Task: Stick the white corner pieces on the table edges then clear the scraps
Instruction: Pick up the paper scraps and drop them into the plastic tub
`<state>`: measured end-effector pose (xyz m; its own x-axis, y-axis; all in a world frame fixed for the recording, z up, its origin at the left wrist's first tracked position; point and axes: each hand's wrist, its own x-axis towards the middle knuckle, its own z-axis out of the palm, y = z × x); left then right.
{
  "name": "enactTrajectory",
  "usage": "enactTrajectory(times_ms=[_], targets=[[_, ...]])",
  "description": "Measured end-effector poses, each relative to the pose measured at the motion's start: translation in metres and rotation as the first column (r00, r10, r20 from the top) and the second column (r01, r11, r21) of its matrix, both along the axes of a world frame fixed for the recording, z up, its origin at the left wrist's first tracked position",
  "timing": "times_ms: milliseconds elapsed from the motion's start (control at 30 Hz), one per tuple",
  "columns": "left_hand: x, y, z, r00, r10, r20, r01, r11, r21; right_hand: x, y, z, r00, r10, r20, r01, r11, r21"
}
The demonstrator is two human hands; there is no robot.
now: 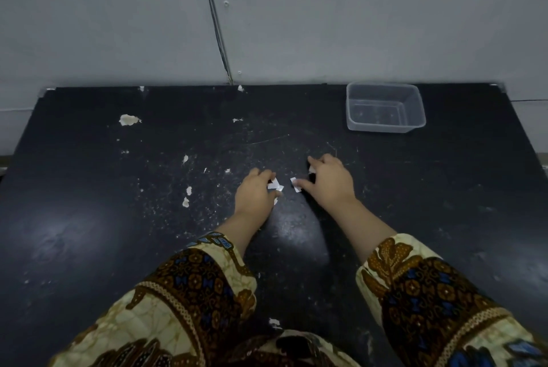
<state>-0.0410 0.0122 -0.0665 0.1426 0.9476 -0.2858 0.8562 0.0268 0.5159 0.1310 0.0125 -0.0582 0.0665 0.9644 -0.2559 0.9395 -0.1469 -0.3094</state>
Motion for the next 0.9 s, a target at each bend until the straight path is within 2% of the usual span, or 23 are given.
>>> enactTrajectory(times_ms=[100, 433, 600, 767, 900], targets=[[0.001, -0.001, -0.001, 1.000, 0.022, -0.006, -0.022, 1.000, 0.012, -0.010, -0.003, -0.002, 0.995, 0.098, -0.020, -0.098, 0.995, -0.031], [0.004, -0.001, -0.004, 1.000, 0.006, -0.028, -0.004, 0.998, 0.065, -0.015, -0.003, -0.006, 0.985, 0.090, -0.147, -0.090, 0.996, 0.008], [0.005, 0.004, -0.001, 0.995, 0.090, 0.047, -0.092, 0.996, 0.023, -0.016, -0.003, -0.007, 0.947, -0.078, -0.311, 0.066, 0.997, -0.049], [0.007, 0.011, 0.003, 0.965, 0.210, 0.160, -0.211, 0.977, -0.009, -0.015, 0.001, -0.004, 0.933, -0.099, -0.345, 0.074, 0.994, -0.085], [0.012, 0.022, 0.008, 0.935, 0.248, 0.255, -0.255, 0.967, -0.007, -0.002, 0.014, 0.004, 0.828, -0.249, -0.502, 0.279, 0.960, -0.016]])
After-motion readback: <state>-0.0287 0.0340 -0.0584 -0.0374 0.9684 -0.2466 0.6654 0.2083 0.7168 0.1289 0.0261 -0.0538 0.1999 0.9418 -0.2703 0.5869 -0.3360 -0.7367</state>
